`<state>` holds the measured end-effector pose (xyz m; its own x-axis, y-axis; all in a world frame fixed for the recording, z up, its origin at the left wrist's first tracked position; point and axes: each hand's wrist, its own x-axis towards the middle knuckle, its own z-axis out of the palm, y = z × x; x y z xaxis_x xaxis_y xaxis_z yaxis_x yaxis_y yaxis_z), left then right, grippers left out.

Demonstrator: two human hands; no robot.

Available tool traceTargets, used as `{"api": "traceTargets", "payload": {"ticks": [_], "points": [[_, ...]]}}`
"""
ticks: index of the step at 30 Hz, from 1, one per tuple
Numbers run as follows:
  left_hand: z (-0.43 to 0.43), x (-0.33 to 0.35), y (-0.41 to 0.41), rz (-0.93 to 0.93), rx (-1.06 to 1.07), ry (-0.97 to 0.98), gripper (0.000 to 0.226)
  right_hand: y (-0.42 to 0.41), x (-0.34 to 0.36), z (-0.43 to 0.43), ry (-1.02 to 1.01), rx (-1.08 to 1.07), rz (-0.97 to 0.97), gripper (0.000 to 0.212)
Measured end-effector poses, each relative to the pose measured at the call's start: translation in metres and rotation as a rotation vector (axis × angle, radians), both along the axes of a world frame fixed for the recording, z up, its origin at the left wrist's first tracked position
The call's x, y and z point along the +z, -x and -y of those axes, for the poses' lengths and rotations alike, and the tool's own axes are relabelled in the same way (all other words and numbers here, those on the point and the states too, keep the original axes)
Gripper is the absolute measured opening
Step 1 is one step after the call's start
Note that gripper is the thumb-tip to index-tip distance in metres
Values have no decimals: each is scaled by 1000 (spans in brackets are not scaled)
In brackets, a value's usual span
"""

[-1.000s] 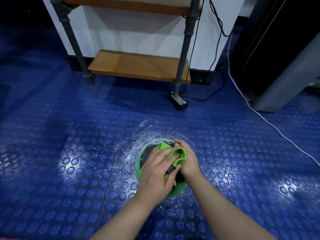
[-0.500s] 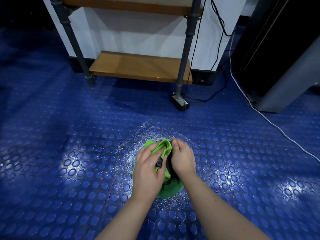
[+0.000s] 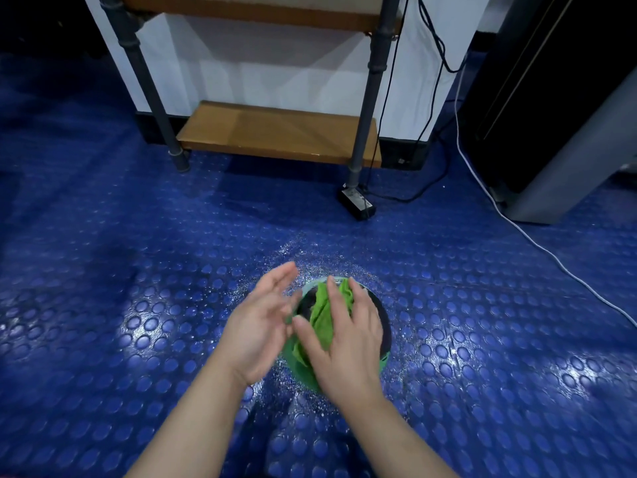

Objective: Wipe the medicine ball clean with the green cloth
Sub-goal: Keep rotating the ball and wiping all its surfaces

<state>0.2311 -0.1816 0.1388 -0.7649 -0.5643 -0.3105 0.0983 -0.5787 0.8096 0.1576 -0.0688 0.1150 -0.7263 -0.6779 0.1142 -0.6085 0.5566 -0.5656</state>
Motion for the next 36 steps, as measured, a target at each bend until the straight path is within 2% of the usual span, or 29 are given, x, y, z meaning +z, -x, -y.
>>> {"api": "traceTargets", "payload": {"ticks": [2,3,5,7,9,10,13,17,18,21,22,23,24,26,27,28,30,32,36], "points": [[-5,-20,-8,242,52,334,55,8,-6,-2,-66,-54,-40,93],[-9,-34,-13,342,31,489,64,13,-10,-3,-62,-79,-58,91],[-22,-59,-21,431,-161,701,83,24,-16,-6,39,-139,-54,76],[-39,-76,-15,512,-329,843,119,34,-20,-6,150,-183,-22,57],[-58,-77,4,586,-292,885,153,41,-20,-5,195,-209,16,43],[-66,-74,14,607,-223,875,158,44,-19,-4,186,-212,17,38],[-73,-63,34,642,-65,757,158,57,-13,1,104,-150,-33,29],[-62,-70,32,615,-24,713,162,81,-10,4,109,-9,32,26],[-58,-71,29,598,-30,716,161,87,-6,3,161,-36,121,25],[-41,-71,23,551,-110,726,159,108,9,2,501,-328,703,24],[-36,-71,23,553,-138,732,158,112,11,1,540,-360,774,23],[-32,-70,24,559,-159,747,158,111,14,3,522,-327,736,23],[-29,-69,27,563,-171,761,159,106,12,5,451,-232,617,29],[-26,-66,33,554,-208,779,163,82,2,8,126,10,269,61],[-25,-66,35,550,-232,779,160,71,-6,10,-43,60,95,70],[-26,-66,36,542,-247,782,156,62,-9,11,-140,66,-49,70],[-27,-64,34,513,-232,786,151,58,-9,14,-106,42,-131,55],[-24,-65,32,520,-212,780,151,68,-9,20,-89,52,-101,41],[-21,-66,34,545,-227,811,153,87,-6,28,-85,122,-95,33]]}}
